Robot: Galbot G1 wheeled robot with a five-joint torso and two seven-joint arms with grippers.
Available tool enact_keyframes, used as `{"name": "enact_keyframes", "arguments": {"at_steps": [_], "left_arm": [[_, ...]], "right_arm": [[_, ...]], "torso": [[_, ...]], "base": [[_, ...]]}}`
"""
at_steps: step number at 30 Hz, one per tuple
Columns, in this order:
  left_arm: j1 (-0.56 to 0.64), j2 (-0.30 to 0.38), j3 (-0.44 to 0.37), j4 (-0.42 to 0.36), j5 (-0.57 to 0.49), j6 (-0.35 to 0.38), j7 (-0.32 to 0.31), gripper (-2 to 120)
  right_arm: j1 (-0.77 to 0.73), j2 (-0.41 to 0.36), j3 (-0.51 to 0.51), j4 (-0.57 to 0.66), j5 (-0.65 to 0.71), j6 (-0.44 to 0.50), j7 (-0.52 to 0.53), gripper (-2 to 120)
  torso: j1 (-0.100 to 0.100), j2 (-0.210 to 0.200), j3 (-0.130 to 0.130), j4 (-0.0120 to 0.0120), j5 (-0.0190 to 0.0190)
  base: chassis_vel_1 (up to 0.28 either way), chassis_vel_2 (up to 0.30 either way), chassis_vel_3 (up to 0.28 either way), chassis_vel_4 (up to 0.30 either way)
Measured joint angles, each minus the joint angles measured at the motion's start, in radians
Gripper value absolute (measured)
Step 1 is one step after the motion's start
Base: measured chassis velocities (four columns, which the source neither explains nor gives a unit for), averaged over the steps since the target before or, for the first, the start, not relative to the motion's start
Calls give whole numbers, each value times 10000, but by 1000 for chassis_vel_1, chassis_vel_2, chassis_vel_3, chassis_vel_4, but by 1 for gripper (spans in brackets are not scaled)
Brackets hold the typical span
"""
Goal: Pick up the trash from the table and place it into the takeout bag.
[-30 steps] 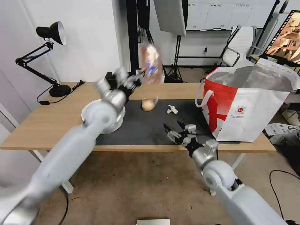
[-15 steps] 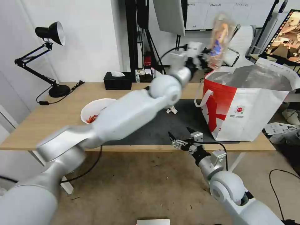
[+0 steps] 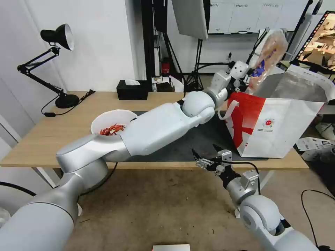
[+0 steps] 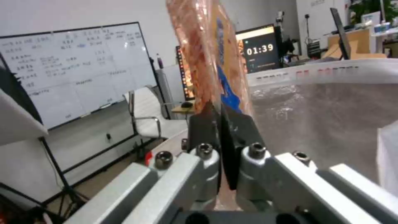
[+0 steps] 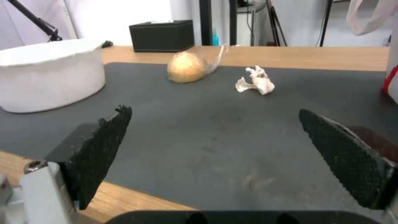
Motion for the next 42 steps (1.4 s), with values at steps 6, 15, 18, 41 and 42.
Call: {"name": "enact_keyframes", "arguments": {"at_steps": [6, 15, 18, 41, 42], "left_arm": [[-31, 47, 63, -201, -308, 22, -264, 24], [156, 465, -151, -917, -734, 44, -902, 54], [758, 1222, -583, -2139, -872, 192, -1454, 69], [10800, 5781, -7262, -7765, 3314, 127, -417, 100], [11314, 5782, -7626, -7926, 3599, 79, -415, 100]], "right_arm": [[-136, 35, 58, 78, -17, 3, 0, 100], [-342, 38, 209, 239, -10, 32, 1, 100], [-459, -109, 367, 357, 191, 317, -13, 100], [-3398, 235, 2970, 1904, -1063, 2929, 590, 100], [-3486, 300, 2990, 1905, -1075, 2982, 593, 100]], "torso": [[0, 0, -1, 1, -1], [0, 0, 0, 1, -1], [-1, 2, -1, -2, -1], [-2, 2, -2, 4, -6], [-3, 2, -3, 4, -4]], "base": [[0, 0, 0, 0], [0, 0, 0, 0], [0, 0, 0, 0], [0, 0, 0, 0], [0, 0, 0, 0]]}}
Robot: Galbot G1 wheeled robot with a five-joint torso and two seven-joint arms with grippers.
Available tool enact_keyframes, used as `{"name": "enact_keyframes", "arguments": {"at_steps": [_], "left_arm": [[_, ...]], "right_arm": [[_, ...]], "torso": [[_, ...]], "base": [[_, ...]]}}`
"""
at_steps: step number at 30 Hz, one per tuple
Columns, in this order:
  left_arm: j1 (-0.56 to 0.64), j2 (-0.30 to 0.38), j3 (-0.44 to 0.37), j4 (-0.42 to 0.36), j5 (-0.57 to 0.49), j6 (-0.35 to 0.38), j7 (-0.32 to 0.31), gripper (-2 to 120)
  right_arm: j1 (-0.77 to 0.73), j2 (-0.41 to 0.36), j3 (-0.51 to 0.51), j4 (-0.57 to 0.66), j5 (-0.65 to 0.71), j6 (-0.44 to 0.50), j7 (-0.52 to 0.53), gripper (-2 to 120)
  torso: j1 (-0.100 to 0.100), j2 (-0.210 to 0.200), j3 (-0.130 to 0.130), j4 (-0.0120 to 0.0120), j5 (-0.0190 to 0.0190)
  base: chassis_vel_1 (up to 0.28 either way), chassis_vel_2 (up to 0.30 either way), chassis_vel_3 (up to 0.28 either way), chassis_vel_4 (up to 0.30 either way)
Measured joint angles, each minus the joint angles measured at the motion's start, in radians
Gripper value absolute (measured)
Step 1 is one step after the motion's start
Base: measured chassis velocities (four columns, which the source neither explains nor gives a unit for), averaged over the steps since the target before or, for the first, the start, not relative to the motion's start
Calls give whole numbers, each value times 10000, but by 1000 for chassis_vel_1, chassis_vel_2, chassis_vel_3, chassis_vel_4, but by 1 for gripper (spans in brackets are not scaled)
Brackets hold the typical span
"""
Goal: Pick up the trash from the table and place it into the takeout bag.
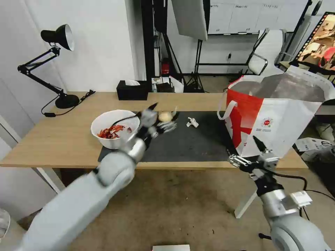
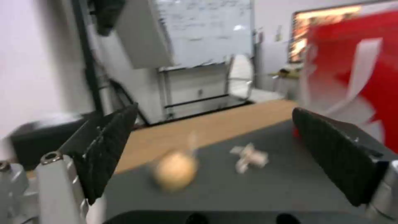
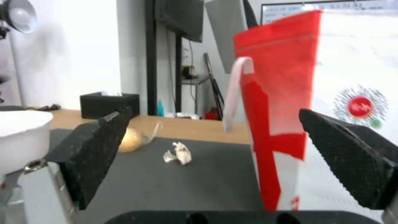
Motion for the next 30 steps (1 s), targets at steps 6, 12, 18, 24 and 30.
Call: {"name": "enact_keyframes", "arguments": {"at_steps": [6, 12, 18, 24, 30], "left_arm": [[2612, -479, -1702, -576, 1691, -174, -340, 100], [5236, -1607, -3243, -511, 2902, -958, -387, 100], [5421, -1737, -3439, -454, 2992, -1105, -381, 100], [5373, -2006, -3445, -413, 2976, -1056, -369, 100], [5381, -2137, -3408, -401, 2939, -1009, -368, 100]], "right_arm": [[-282, 414, -54, -276, 6, 239, -98, 100], [-502, 867, -422, -1161, -19, 436, -477, 100], [-427, 884, -585, -1302, -93, 430, -517, 100], [-356, 846, -716, -1383, -108, 392, -527, 100], [-305, 779, -797, -1422, -110, 360, -528, 100]], "torso": [[0, 0, 0, -4, 3], [-1, 0, 1, -1, 3], [1, -1, 2, -3, 3], [2, -1, 2, -4, 3], [2, -1, 2, -4, 4]], "base": [[0, 0, 0, 0], [0, 0, 0, 0], [0, 0, 0, 0], [0, 0, 0, 0], [0, 0, 0, 0]]}}
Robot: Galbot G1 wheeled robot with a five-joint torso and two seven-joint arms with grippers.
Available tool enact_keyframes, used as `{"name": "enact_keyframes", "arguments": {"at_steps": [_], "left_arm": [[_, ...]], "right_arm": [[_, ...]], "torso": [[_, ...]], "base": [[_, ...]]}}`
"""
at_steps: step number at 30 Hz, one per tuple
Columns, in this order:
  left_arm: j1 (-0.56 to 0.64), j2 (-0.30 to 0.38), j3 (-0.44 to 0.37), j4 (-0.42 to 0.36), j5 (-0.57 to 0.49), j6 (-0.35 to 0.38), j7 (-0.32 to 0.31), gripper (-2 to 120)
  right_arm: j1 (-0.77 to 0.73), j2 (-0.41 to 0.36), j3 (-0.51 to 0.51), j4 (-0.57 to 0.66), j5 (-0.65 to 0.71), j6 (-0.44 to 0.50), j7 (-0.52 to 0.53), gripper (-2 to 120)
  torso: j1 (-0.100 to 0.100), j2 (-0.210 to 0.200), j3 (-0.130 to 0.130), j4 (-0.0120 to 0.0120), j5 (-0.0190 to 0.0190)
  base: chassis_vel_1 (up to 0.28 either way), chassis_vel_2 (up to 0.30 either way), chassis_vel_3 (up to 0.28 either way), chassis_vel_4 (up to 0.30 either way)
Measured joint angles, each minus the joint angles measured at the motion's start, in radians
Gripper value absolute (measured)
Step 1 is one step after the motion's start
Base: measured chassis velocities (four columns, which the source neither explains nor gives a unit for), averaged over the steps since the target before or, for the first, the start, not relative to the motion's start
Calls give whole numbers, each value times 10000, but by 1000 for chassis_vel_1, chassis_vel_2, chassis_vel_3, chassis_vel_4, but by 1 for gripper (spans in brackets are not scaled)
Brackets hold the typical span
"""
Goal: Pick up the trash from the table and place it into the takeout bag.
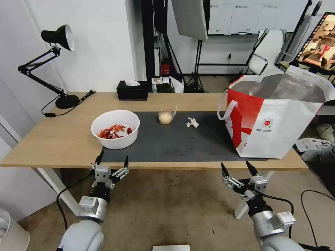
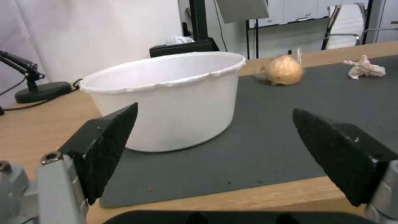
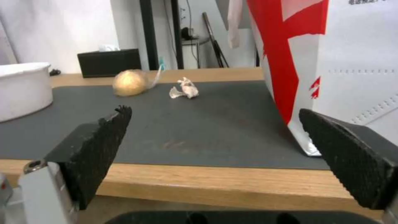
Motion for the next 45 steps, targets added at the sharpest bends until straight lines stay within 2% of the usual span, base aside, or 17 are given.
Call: {"name": "enact_keyframes", "arguments": {"at_steps": [6, 11, 14, 15, 16, 19, 20, 23, 26, 28, 30, 31, 32, 35, 40, 42, 45], "left_arm": [[41, -44, 58, 102, -10, 11, 25, 100], [35, -103, 118, 159, -1, 11, 67, 100], [12, -105, 116, 164, -2, 14, 74, 100], [-3, -104, 112, 171, -18, 26, 75, 100], [-3, -104, 112, 171, -18, 26, 75, 100], [5, -132, 84, 156, -163, 124, 28, 100], [5, -132, 84, 156, -163, 124, 28, 100], [26, -177, -13, 198, -183, 161, 17, 100], [38, -196, -75, 211, -197, 165, 5, 100], [85, -254, -189, 201, -242, 196, -35, 100], [98, -270, -219, 200, -247, 199, -41, 100], [139, -308, -285, 200, -260, 209, -50, 100], [139, -308, -285, 200, -260, 209, -50, 100], [239, -346, -421, 213, -270, 215, -58, 100], [285, -370, -520, 244, -282, 212, -62, 100], [307, -445, -571, 270, -288, 205, -61, 100], [315, -496, -563, 303, -286, 197, -60, 100]], "right_arm": [[144, -81, -157, 10, -10, -165, 26, 100], [1079, -437, -653, -102, 266, -608, 250, 100], [2019, -782, -1090, -107, 690, -1141, 428, 100], [3018, -1223, -1582, -185, 1255, -1709, 642, 100], [3018, -1223, -1582, -185, 1255, -1709, 642, 100], [4566, -1967, -2500, -589, 2299, -2420, 1033, 100], [4566, -1967, -2500, -589, 2299, -2420, 1033, 100], [6372, -2439, -3463, -1506, 3001, -2744, 1255, 100], [7404, -2515, -4053, -2114, 3418, -2926, 1376, 100], [8840, -2336, -5178, -3319, 3892, -3161, 1474, 100], [9091, -2257, -5372, -3572, 3915, -3177, 1498, 100], [9893, -1899, -5951, -4388, 3943, -3224, 1689, 100], [9893, -1899, -5951, -4388, 3943, -3224, 1689, 100], [11464, -943, -6718, -5983, 3940, -3714, 2398, 100], [12399, -239, -7168, -7094, 3859, -4389, 3096, 100], [12899, 301, -7444, -8016, 3651, -5090, 3549, 100], [13040, 591, -7465, -8527, 3585, -5313, 3713, 100]], "torso": [[0, 0, 0, 0, 0], [0, 0, 0, -1, 0], [1, -1, 1, 3, 0], [1, 0, 1, 2, -2], [1, 0, 1, 2, -2], [1, -1, 2, -1, -1], [1, -1, 2, -1, -1], [1, -1, 2, 2, 0], [3, -1, 3, 3, -2], [2, -2, 2, 1, 0], [2, -2, 2, 0, 1], [2, -2, 2, 0, 0], [2, -2, 2, 0, 0], [3, -2, 2, 2, -3], [2, -2, 2, 8, -5], [3, -2, 2, 3, -2], [1, -2, 1, 0, -1]], "base": [[0, 0, 0, 0], [0, 0, 0, 0], [0, 0, 0, 0], [0, 0, 0, 0], [0, 0, 0, 0], [0, 0, 0, 0], [0, 0, 0, 0], [0, 0, 0, 0], [0, 0, 0, 0], [0, 0, 0, 0], [0, 0, 0, 0], [0, 0, 0, 0], [0, 0, 0, 0], [0, 0, 0, 0], [0, 0, 0, 0], [0, 0, 0, 0], [0, 0, 0, 0]]}}
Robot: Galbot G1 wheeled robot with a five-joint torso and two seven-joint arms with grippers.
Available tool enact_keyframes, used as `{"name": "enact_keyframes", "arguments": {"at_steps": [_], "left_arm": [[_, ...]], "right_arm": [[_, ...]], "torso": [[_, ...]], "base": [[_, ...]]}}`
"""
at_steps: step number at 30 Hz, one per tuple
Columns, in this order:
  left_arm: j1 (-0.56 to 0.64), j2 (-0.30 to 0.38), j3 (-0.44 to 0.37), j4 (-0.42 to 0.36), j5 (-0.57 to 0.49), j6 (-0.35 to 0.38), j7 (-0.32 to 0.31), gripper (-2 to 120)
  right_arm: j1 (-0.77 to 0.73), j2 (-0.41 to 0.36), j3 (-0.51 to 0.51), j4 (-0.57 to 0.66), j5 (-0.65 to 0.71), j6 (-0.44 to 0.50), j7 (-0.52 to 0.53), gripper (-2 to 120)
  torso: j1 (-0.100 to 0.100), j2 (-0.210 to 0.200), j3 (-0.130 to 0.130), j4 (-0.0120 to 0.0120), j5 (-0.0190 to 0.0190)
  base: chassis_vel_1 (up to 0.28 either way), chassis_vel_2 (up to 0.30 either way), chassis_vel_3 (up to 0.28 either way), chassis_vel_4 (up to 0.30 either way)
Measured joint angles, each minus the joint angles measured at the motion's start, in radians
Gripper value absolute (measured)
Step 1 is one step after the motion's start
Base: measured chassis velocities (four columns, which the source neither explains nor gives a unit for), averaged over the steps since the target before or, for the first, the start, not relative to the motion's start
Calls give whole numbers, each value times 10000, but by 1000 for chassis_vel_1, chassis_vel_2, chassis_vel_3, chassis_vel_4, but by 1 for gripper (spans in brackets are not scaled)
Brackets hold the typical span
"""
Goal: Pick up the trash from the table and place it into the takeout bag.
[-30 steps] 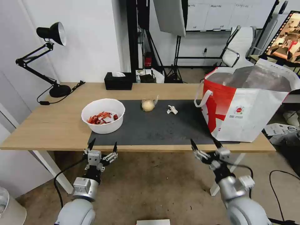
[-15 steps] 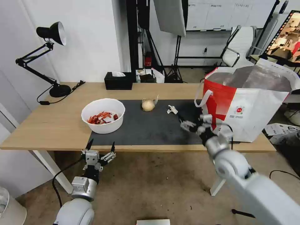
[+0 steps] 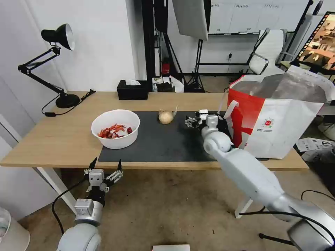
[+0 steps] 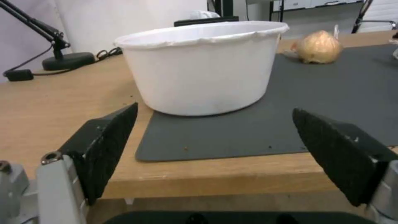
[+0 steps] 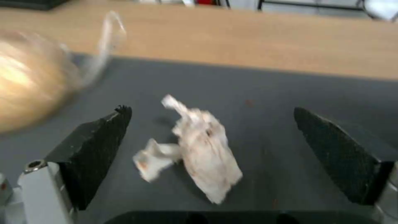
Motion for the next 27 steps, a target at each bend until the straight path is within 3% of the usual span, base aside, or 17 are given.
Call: {"name": "enact_keyframes", "arguments": {"at_steps": [7, 11, 13, 15, 21, 27], "left_arm": [[-27, -23, 36, 91, 6, -16, 1, 100], [-40, 11, 24, 92, -14, -28, 1, 100], [-36, 32, -10, 92, -24, -46, 0, 100], [-33, 35, -14, 91, -25, -50, 0, 100], [-31, 49, -5, 88, -26, -117, -8, 100], [-24, 47, 23, 76, -25, -165, -12, 100]], "right_arm": [[210, 459, 58, -883, -4, -48, -172, 100], [275, 629, 73, -1141, 9, -39, -336, 94], [287, 713, 73, -1216, 69, -38, -445, 82], [290, 723, 73, -1225, 89, -38, -459, 81], [343, 706, 73, -1228, 395, -190, -476, 54], [347, 627, 70, -1148, 589, -289, -422, 36]], "torso": [[0, 1, -1, 0, -1], [0, 0, -1, 1, 0], [-1, 1, -1, 1, 0], [-1, 1, -1, 1, 0], [-2, 2, -2, -1, -1], [-2, 2, -2, -2, 0]], "base": [[0, 0, 0, 0], [0, 0, 0, 0], [0, 0, 0, 0], [0, 0, 0, 0], [0, 0, 0, 0], [0, 0, 0, 0]]}}
